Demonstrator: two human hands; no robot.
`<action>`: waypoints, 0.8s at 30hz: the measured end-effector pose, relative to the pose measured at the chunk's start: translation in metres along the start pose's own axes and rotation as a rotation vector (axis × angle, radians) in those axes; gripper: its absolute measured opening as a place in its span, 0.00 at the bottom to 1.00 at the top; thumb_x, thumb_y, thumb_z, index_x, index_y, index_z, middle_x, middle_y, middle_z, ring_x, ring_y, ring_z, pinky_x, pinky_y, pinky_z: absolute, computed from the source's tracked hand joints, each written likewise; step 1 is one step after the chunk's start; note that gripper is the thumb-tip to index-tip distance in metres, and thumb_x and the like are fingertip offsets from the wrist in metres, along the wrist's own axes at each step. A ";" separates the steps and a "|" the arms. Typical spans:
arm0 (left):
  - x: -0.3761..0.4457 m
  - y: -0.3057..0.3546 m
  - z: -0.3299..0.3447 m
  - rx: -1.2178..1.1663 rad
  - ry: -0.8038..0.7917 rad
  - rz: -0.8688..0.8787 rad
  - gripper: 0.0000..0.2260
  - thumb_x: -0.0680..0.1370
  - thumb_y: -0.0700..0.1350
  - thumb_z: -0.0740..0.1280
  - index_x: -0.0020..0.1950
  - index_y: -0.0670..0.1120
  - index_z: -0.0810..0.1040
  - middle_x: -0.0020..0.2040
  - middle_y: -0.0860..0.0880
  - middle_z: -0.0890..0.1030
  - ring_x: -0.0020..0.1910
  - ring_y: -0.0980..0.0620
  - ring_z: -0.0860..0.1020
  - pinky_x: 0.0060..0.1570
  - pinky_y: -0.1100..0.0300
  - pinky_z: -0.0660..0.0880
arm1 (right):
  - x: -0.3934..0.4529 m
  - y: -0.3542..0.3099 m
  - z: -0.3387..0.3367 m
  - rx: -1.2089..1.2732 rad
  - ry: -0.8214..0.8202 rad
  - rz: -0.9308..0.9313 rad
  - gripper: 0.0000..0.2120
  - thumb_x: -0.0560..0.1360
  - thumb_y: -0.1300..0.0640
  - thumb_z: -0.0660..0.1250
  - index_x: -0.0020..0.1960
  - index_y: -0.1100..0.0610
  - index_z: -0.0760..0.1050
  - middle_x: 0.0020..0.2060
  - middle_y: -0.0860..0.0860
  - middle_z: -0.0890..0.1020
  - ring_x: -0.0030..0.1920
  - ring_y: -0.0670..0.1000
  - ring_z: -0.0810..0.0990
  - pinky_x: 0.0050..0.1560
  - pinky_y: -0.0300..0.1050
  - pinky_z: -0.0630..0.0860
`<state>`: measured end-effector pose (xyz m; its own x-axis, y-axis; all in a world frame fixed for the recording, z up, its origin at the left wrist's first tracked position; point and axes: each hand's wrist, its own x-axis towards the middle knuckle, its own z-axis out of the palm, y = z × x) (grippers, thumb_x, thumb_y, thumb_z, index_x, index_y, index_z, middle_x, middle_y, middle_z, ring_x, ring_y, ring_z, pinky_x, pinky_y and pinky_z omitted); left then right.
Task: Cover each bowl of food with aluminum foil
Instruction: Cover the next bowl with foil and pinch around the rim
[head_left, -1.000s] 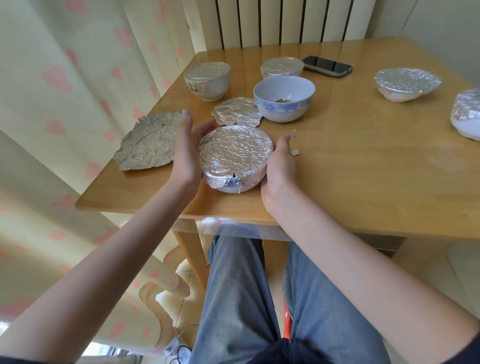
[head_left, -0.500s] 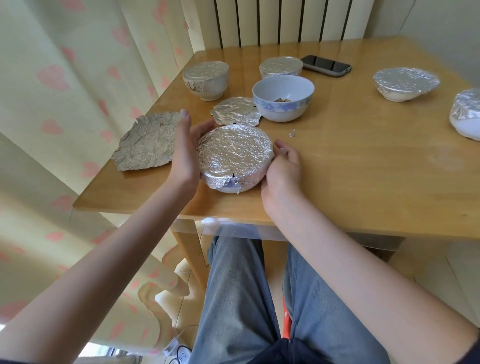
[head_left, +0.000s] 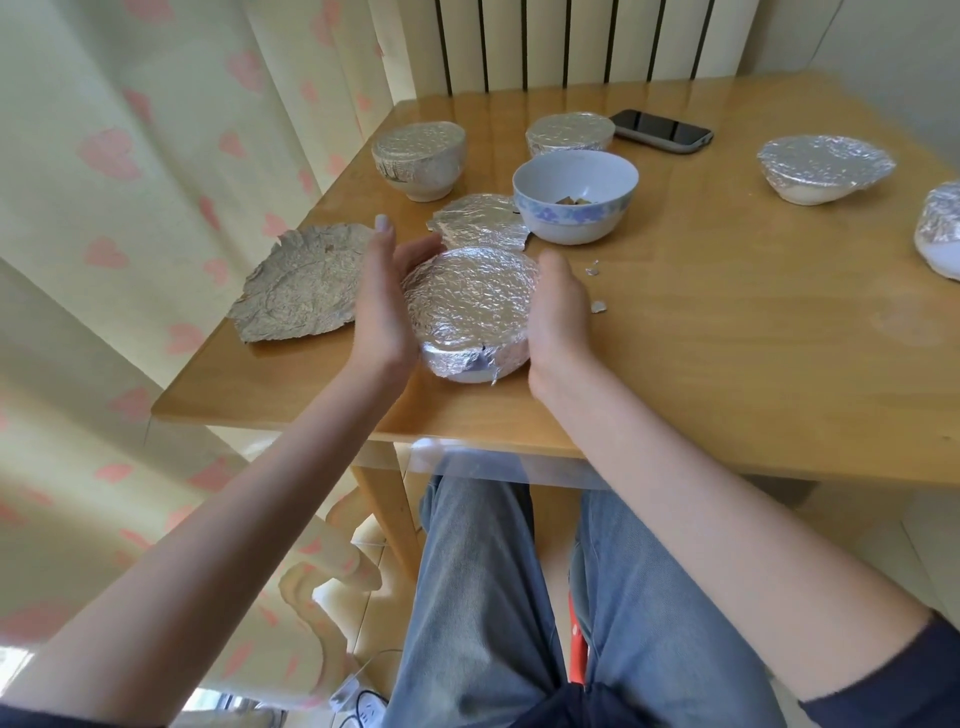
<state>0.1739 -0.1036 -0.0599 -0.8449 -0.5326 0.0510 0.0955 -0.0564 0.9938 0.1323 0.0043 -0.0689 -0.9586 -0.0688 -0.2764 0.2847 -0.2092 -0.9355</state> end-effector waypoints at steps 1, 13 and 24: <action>-0.001 -0.001 0.003 0.015 0.071 0.001 0.28 0.79 0.63 0.52 0.60 0.45 0.80 0.59 0.46 0.81 0.59 0.49 0.79 0.61 0.54 0.73 | 0.006 -0.005 -0.001 0.004 -0.047 0.028 0.18 0.80 0.46 0.52 0.45 0.53 0.77 0.43 0.51 0.80 0.44 0.52 0.78 0.45 0.44 0.73; -0.019 0.002 -0.017 0.490 -0.056 0.335 0.32 0.78 0.61 0.53 0.80 0.49 0.55 0.79 0.51 0.59 0.76 0.56 0.57 0.74 0.60 0.52 | 0.033 -0.021 -0.028 -0.182 -0.050 -0.222 0.30 0.81 0.40 0.46 0.46 0.55 0.82 0.46 0.52 0.85 0.51 0.51 0.82 0.59 0.49 0.75; 0.039 0.073 0.011 1.624 -1.150 0.305 0.59 0.62 0.55 0.81 0.70 0.76 0.36 0.76 0.63 0.33 0.76 0.53 0.32 0.74 0.38 0.42 | -0.030 0.012 -0.074 -0.266 0.079 -0.598 0.06 0.71 0.59 0.60 0.43 0.49 0.71 0.41 0.53 0.80 0.45 0.55 0.79 0.51 0.55 0.77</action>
<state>0.1423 -0.1186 0.0157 -0.8366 0.3457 -0.4249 0.3566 0.9325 0.0567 0.1638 0.0757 -0.0884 -0.9514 0.0581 0.3024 -0.2991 0.0595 -0.9524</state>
